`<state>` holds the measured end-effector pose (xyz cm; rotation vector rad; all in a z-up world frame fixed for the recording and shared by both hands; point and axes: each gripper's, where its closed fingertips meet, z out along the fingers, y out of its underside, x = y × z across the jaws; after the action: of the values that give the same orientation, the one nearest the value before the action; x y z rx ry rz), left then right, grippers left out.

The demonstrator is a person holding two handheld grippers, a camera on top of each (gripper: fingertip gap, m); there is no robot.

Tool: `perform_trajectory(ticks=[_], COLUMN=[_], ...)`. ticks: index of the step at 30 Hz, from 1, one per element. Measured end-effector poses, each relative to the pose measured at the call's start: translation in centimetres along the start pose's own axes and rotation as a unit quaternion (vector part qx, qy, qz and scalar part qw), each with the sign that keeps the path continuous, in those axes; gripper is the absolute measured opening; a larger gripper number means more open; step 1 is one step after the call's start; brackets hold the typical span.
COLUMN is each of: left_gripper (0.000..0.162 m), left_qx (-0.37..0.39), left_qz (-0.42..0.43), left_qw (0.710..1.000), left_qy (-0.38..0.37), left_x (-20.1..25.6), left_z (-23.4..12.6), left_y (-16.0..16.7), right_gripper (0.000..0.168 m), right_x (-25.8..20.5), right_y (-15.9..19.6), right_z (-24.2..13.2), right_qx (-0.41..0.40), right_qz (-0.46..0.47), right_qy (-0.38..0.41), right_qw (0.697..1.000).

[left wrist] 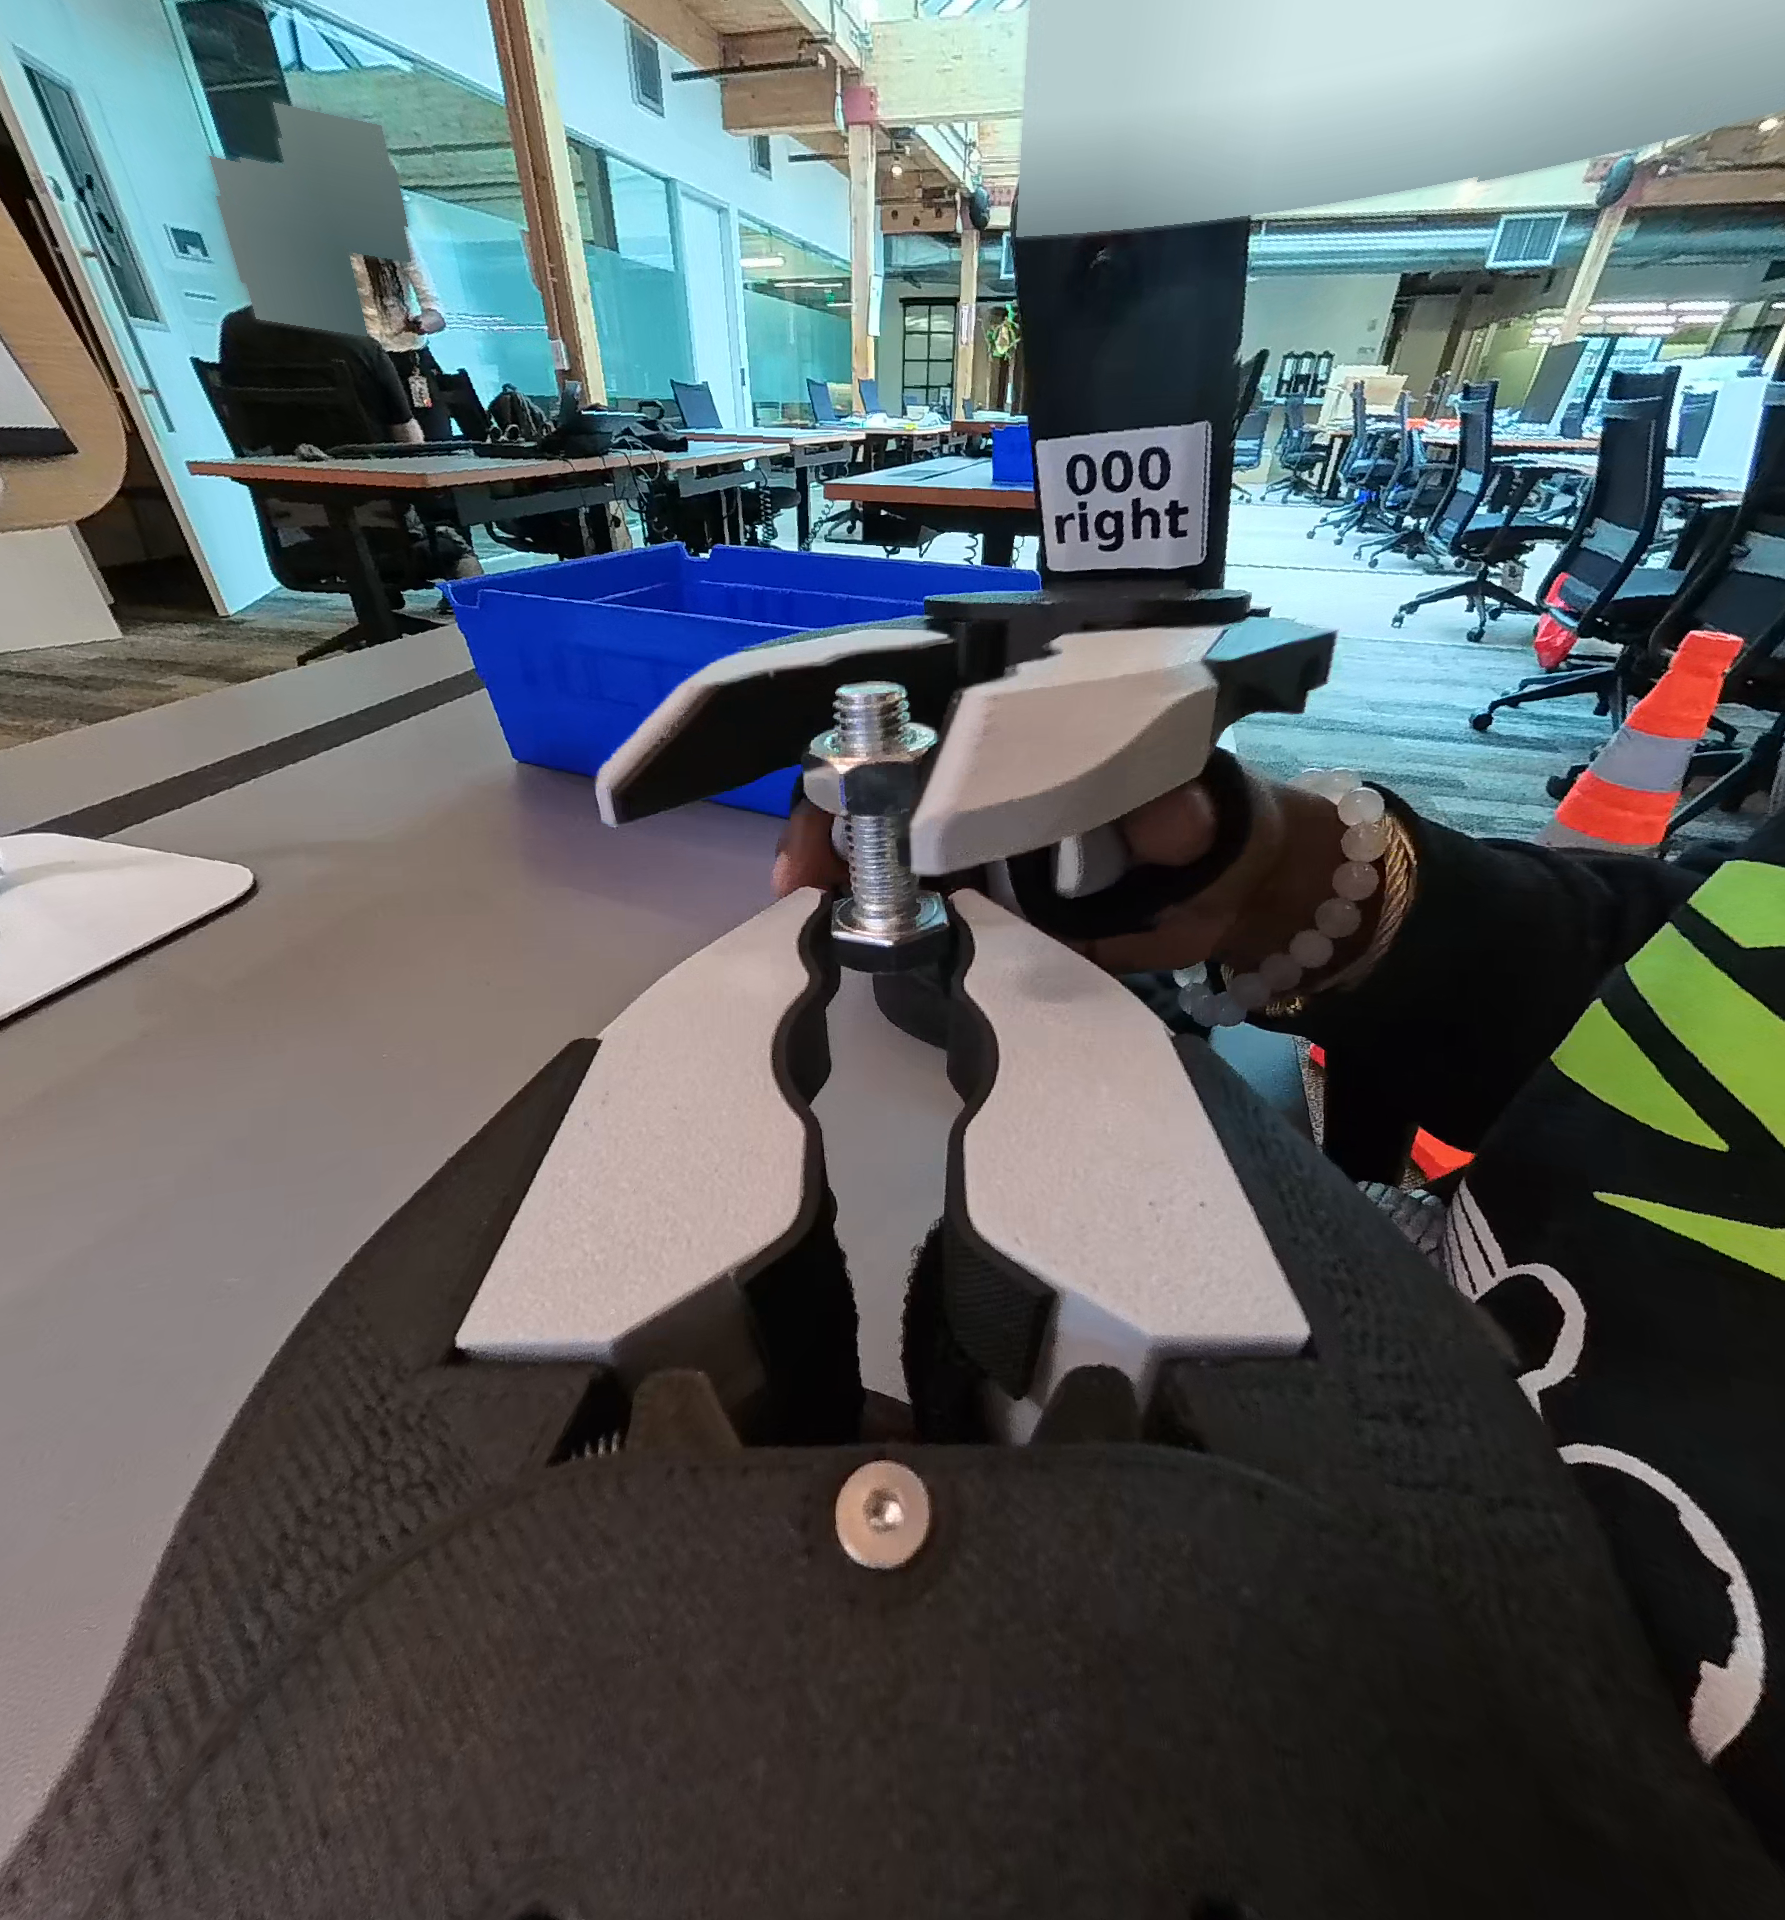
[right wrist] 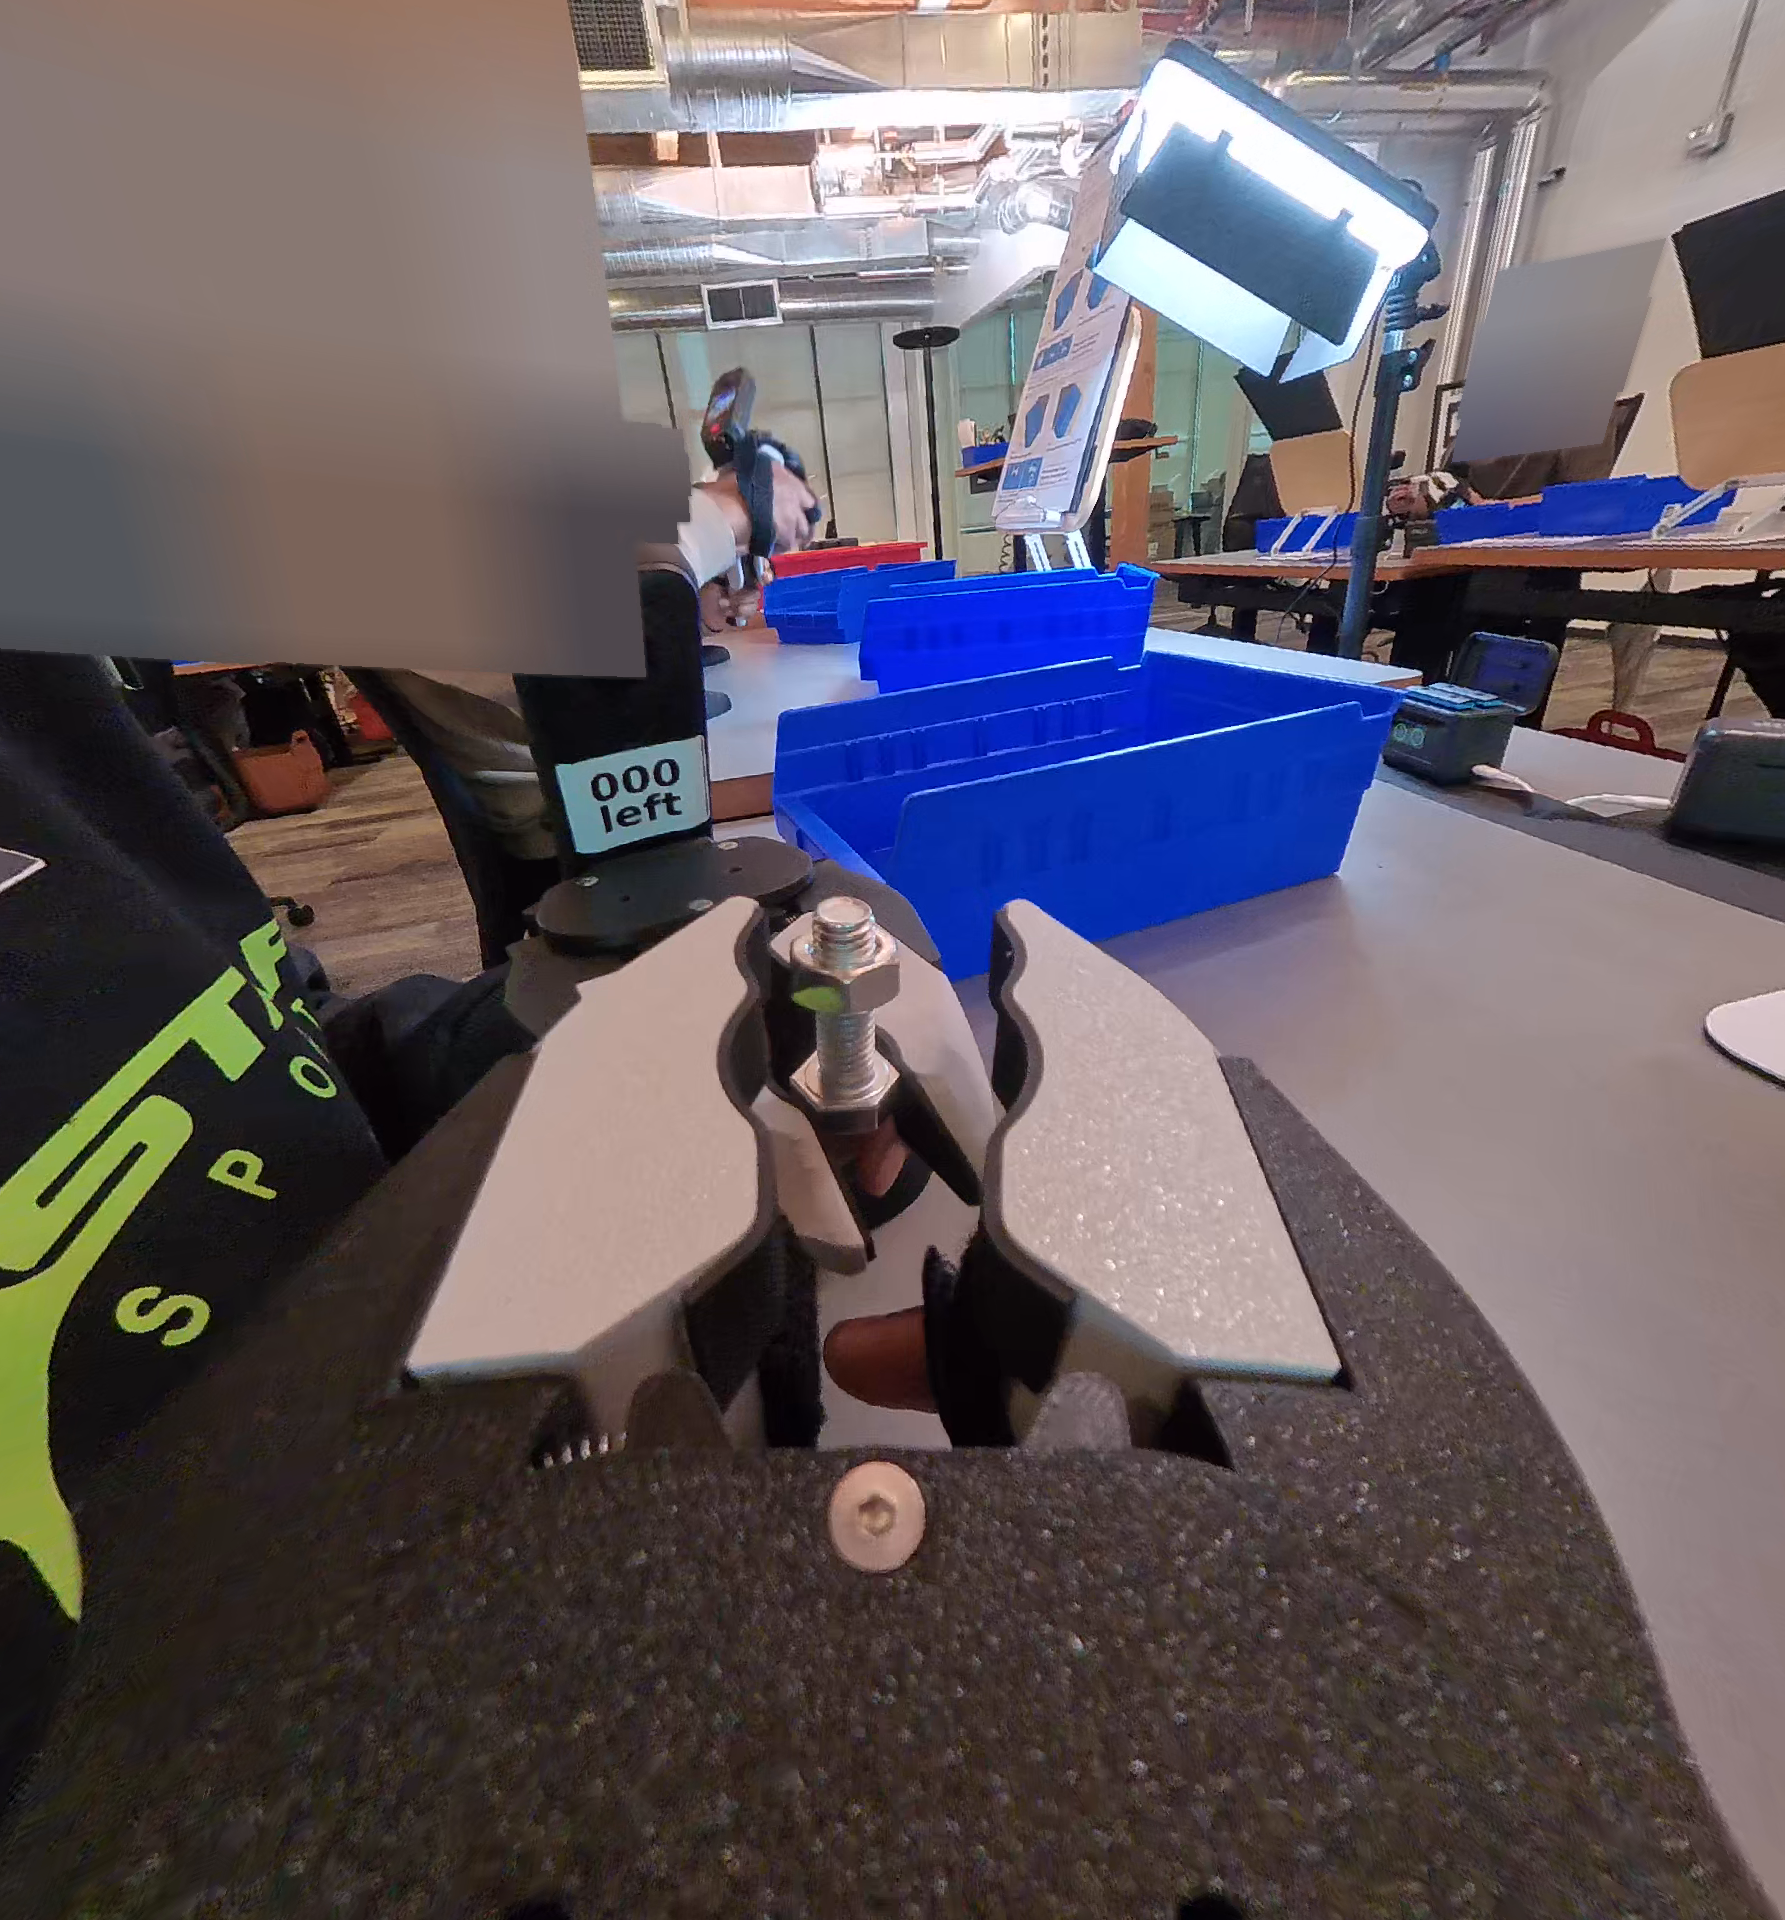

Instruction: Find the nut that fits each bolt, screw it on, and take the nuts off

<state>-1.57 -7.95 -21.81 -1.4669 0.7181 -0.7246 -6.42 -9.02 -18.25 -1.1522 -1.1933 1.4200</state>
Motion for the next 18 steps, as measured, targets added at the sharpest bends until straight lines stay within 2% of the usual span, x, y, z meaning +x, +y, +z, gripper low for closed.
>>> perform_trajectory(ticks=[7, 11, 18], left_gripper=[0.018, 0.018, 0.018], left_qx=[0.003, 0.003, 0.001], left_qz=[-0.003, -0.001, 0.0], left_qw=[1.0, 1.0, 1.0], left_qy=[0.001, 0.002, 0.001], left_x=[0.0, 0.0, 0.0], left_z=[-0.1, 0.0, 0.0], left_y=[-0.1, -0.1, 0.0], right_gripper=[0.039, 0.024, 0.032], right_x=[0.8, 2.2, 0.3], right_y=[-0.6, -1.0, -0.8], right_z=[-2.7, -4.6, -3.1], right_qx=[0.011, 0.025, 0.02], right_qz=[-0.007, -0.008, -0.01], right_qy=[0.02, 0.06, 0.009], right_qw=[1.0, 0.998, 1.0])
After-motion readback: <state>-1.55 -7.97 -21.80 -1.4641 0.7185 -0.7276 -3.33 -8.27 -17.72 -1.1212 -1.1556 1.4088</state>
